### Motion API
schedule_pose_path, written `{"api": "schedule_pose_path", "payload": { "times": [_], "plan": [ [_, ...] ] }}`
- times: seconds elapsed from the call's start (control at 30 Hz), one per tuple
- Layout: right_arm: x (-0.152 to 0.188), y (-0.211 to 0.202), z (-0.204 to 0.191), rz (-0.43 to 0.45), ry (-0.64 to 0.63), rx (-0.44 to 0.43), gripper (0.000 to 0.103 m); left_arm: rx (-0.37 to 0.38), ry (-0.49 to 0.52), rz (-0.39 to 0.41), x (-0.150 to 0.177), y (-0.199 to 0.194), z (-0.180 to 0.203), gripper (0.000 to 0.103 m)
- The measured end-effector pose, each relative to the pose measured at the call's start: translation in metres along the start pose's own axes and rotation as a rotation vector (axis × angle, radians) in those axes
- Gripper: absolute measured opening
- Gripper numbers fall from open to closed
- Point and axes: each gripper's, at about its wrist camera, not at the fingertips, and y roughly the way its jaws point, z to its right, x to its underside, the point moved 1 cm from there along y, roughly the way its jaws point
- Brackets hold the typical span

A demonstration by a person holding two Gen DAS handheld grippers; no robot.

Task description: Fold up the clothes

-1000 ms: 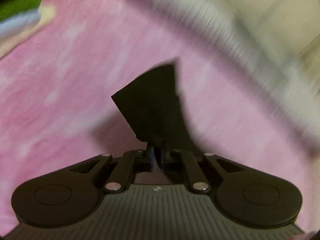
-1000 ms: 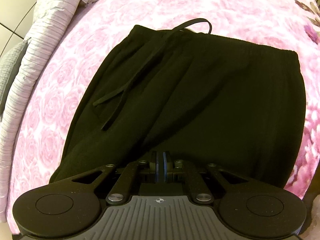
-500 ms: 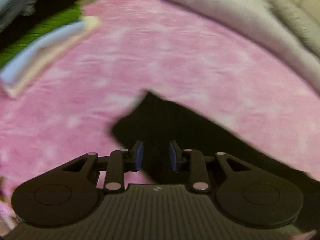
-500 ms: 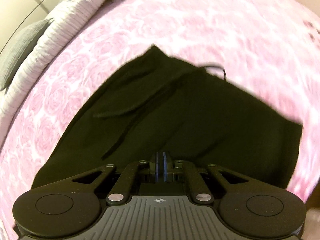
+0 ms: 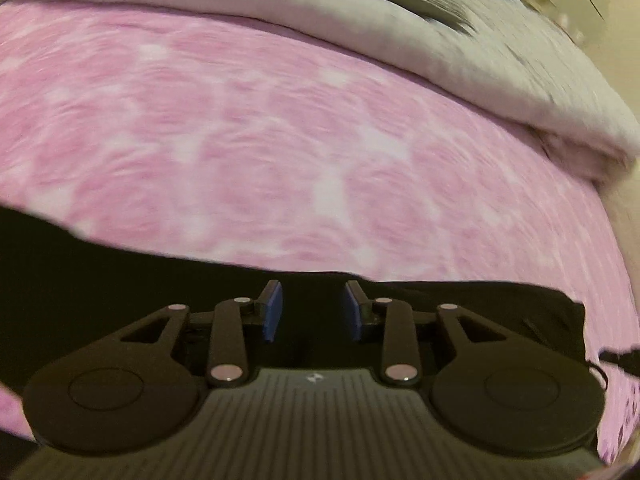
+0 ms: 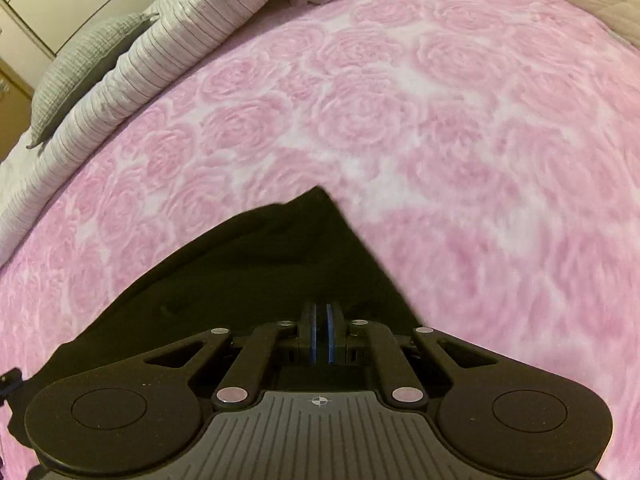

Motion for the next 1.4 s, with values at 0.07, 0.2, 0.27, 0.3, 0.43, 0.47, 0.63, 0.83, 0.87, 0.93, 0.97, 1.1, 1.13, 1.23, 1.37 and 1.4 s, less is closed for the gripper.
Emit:
{"api": "schedule_pose_path", "payload": {
  "times": [0.07,0.2,0.27,0.3,0.43,0.47,0.63,0.83,0.87,0.93,0.97,1.1,1.13,1.23,1.37,1.4],
  "plan": [
    [-0.012,0.009,0.003,0.001,0.026,-0.040,0.005,0.001,0.022,-0.006,-0.003,0.008,0.015,0.029],
    [-0.035,0.027,0.005,0.016,0.041,-0.082,0.005,-0.022,-0.007,-0.015,-0.008,0.020,0.025,0.029],
    [-0.044,0.034,0.004,0.005,0.017,-0.120,0.005,-0.027,-0.037,-0.020,-0.010,0.025,0.024,0.029],
    [-0.048,0.037,0.003,-0.002,0.003,-0.142,0.005,-0.030,-0.048,-0.022,-0.010,0.027,0.024,0.029],
    [-0.054,0.044,0.002,0.010,-0.048,-0.135,0.005,-0.050,-0.068,-0.031,-0.011,0.032,0.024,0.029],
    [-0.055,0.047,0.004,-0.002,-0.039,-0.139,0.005,-0.054,-0.072,-0.032,-0.012,0.032,0.024,0.029],
    [-0.059,0.056,0.019,-0.041,0.040,-0.189,0.005,-0.077,-0.088,-0.036,-0.014,0.037,0.021,0.029],
    [-0.066,0.058,0.020,0.017,0.064,-0.225,0.005,-0.091,-0.099,-0.036,-0.017,0.040,0.017,0.029],
    [-0.066,0.055,0.020,0.036,0.067,-0.212,0.004,-0.090,-0.098,-0.035,-0.017,0.040,0.017,0.029],
    [-0.064,0.047,0.018,0.076,0.066,-0.212,0.000,-0.089,-0.095,-0.034,-0.016,0.040,0.017,0.029],
    [-0.063,0.045,0.016,0.078,0.062,-0.214,0.000,-0.087,-0.096,-0.032,-0.015,0.040,0.017,0.029],
    [-0.061,0.048,0.016,0.081,0.097,-0.208,0.004,-0.082,-0.100,-0.027,-0.015,0.038,0.017,0.029],
    [-0.061,0.050,0.019,0.074,0.131,-0.224,0.020,-0.081,-0.098,-0.025,-0.015,0.038,0.017,0.029],
    [-0.062,0.056,0.024,0.051,0.173,-0.239,0.051,-0.078,-0.093,-0.020,-0.016,0.036,0.016,0.029],
    [-0.063,0.068,0.023,0.009,0.156,-0.249,0.051,-0.082,-0.102,-0.015,-0.015,0.035,0.013,0.029],
    [-0.063,0.070,0.023,-0.001,0.152,-0.251,0.051,-0.083,-0.106,-0.015,-0.015,0.035,0.012,0.029]
  ]
}}
